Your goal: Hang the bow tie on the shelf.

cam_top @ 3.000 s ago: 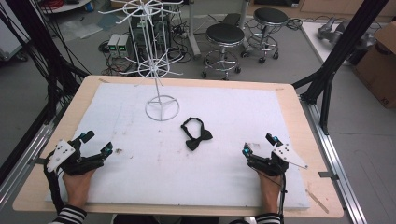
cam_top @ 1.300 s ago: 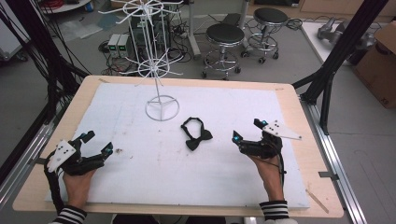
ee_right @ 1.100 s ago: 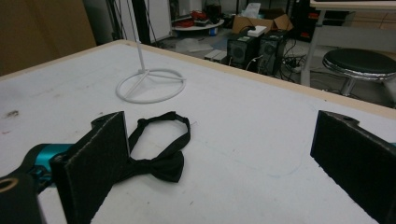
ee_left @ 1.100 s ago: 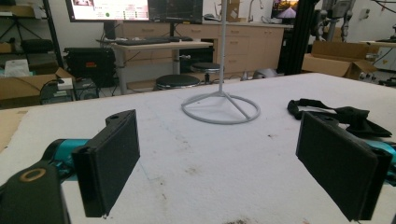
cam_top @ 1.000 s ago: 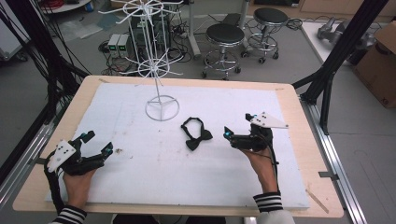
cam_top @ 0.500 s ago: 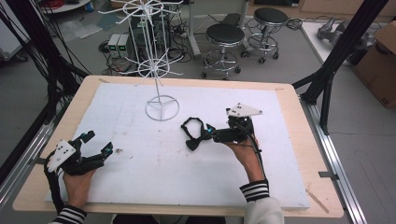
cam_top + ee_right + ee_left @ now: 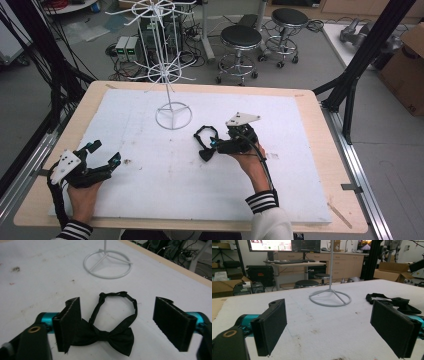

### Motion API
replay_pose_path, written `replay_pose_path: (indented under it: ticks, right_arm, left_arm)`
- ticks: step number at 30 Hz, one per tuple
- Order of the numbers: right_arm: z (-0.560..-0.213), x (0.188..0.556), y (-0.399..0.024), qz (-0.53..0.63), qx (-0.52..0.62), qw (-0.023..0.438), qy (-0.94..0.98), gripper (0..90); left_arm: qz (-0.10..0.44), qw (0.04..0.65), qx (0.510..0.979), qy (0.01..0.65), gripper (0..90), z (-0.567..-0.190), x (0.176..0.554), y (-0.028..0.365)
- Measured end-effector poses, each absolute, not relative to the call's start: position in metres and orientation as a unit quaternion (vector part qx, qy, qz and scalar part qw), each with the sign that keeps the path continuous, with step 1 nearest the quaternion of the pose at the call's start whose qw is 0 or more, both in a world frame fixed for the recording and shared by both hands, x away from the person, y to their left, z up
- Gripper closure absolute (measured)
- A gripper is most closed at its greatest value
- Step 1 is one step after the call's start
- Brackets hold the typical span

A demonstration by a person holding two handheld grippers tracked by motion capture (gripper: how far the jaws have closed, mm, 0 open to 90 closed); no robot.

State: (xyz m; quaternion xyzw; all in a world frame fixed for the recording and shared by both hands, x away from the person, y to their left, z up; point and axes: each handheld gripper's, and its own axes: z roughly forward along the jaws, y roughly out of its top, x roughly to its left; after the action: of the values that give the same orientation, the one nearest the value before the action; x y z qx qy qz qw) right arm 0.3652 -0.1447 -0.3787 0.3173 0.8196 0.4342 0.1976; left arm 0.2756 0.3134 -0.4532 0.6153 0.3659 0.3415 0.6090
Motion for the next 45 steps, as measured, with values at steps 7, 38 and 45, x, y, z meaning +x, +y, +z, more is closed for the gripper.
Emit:
replay_pose_path:
  ticks: [7,38,45]
  right_arm:
    - [-0.382,0.370,-0.129,0.412,0.314,0.190,0.834,29.6]
    - [-0.411,0.386,-0.088,0.316,0.304,0.126,0.890,62.7]
    - [-0.416,0.389,-0.085,0.288,0.308,0.133,0.897,67.5]
  left_arm:
    - [0.342,0.609,0.615,0.367,14.0,-0.453,0.276,0.314]
    - [0.340,0.609,0.614,0.368,14.0,-0.453,0.276,0.314]
    - [0.340,0.609,0.615,0.369,13.9,-0.453,0.276,0.314]
